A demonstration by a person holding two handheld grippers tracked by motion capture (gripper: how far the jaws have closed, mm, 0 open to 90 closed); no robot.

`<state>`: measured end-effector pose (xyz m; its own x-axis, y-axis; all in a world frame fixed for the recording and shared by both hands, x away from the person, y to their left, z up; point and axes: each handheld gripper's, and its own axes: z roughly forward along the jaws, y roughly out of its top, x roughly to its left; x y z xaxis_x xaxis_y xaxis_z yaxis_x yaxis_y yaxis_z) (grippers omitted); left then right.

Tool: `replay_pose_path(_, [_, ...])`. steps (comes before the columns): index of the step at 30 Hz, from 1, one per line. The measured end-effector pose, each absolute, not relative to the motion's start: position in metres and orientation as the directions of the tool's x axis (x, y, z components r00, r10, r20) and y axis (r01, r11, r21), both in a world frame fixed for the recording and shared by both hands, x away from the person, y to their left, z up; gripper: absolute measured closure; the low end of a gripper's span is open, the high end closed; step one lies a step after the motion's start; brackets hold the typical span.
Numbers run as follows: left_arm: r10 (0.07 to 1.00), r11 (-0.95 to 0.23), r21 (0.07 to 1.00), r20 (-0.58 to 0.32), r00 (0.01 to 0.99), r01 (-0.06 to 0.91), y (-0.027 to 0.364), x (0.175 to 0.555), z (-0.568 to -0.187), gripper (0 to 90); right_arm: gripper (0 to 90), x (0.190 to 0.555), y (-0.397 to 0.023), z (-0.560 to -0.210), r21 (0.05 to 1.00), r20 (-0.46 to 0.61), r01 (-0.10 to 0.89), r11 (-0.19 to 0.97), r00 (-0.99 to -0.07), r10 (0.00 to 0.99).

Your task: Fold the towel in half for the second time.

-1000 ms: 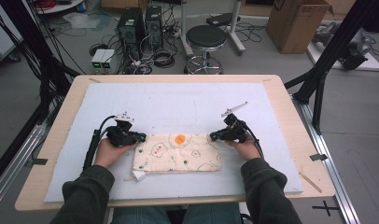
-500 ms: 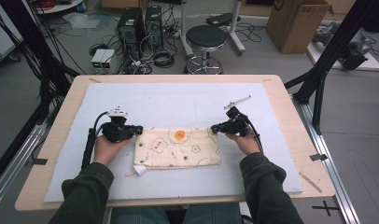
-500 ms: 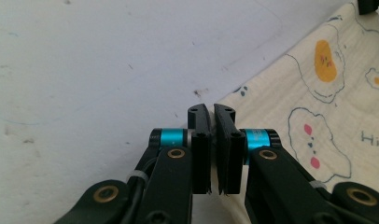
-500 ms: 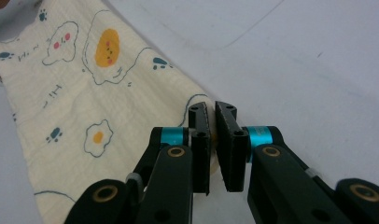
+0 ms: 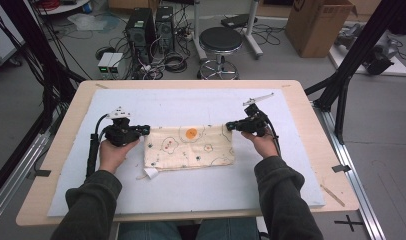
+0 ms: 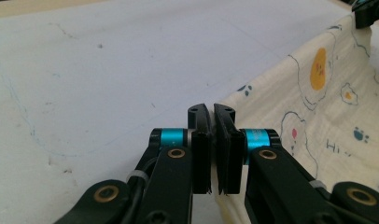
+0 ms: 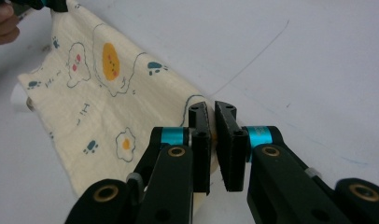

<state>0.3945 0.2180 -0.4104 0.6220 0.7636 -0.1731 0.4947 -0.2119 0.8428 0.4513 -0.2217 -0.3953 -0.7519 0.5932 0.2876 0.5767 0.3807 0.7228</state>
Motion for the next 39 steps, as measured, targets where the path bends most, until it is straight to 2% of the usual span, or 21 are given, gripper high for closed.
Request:
replay_pose_path(7, [0.756, -0.251, 0.826, -0.158, 0.636, 0.505, 0.215, 0.393, -0.420, 85.2, 84.8, 0.452, -0.220, -0.411, 0.683, 0.301, 0.612, 0.398, -0.733, 0.610])
replay_pose_path(29, [0.718, -0.268, 0.860, -0.123, 0.685, 0.435, 0.217, 0.377, -0.413, 84.6, 84.5, 0.437, -0.224, -0.398, 0.732, 0.292, 0.550, 0.403, -0.787, 0.543])
replay_pose_path(39, [0.694, -0.287, 0.867, -0.106, 0.712, 0.409, 0.213, 0.370, -0.409, 84.5, 84.2, 0.427, -0.234, -0.410, 0.745, 0.313, 0.546, 0.382, -0.793, 0.522])
